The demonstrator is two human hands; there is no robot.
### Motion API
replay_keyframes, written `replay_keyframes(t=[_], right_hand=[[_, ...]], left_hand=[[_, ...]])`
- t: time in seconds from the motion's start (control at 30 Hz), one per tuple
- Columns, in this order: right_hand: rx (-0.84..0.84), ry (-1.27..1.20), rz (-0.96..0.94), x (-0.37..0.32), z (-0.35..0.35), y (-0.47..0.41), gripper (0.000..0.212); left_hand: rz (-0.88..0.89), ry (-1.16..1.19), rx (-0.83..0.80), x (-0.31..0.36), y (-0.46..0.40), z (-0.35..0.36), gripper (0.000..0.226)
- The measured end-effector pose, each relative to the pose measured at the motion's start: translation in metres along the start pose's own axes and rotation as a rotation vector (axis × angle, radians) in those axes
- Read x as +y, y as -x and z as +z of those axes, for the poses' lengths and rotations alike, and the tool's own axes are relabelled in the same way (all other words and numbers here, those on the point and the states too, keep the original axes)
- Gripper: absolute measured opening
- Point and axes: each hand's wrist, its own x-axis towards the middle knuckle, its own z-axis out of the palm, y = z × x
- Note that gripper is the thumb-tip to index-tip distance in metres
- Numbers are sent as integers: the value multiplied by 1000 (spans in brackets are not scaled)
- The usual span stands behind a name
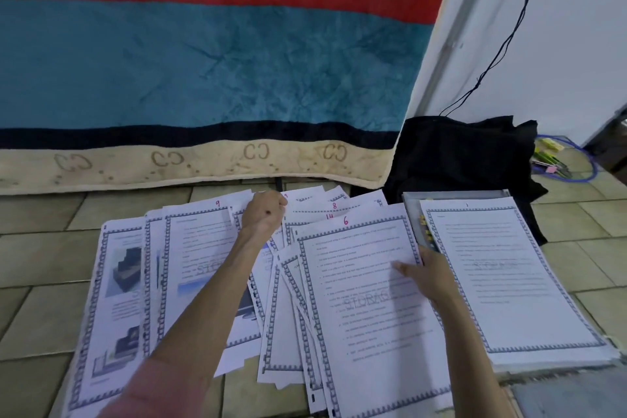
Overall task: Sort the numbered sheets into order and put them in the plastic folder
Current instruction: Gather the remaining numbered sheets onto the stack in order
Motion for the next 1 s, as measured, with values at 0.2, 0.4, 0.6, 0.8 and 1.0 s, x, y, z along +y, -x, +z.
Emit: replay_keyframes(t=[0.2, 0.4, 0.6, 0.8, 1.0], right_hand=[[80, -53, -20, 7, -2, -2, 25], [112, -114, -9, 18, 5, -5, 26], [130, -141, 32, 20, 8, -8, 26], [146, -146, 32, 22, 10, -8, 24], [138, -96, -5, 20, 11, -5, 21]], left_hand=[[68, -138, -32, 17, -11, 4, 30], [79, -290, -51, 27, -20, 6, 27], [60, -225, -61, 28, -21, 7, 17], [15, 9, -142, 25, -19, -3, 15], [-5, 228, 17, -2, -9, -28, 10]])
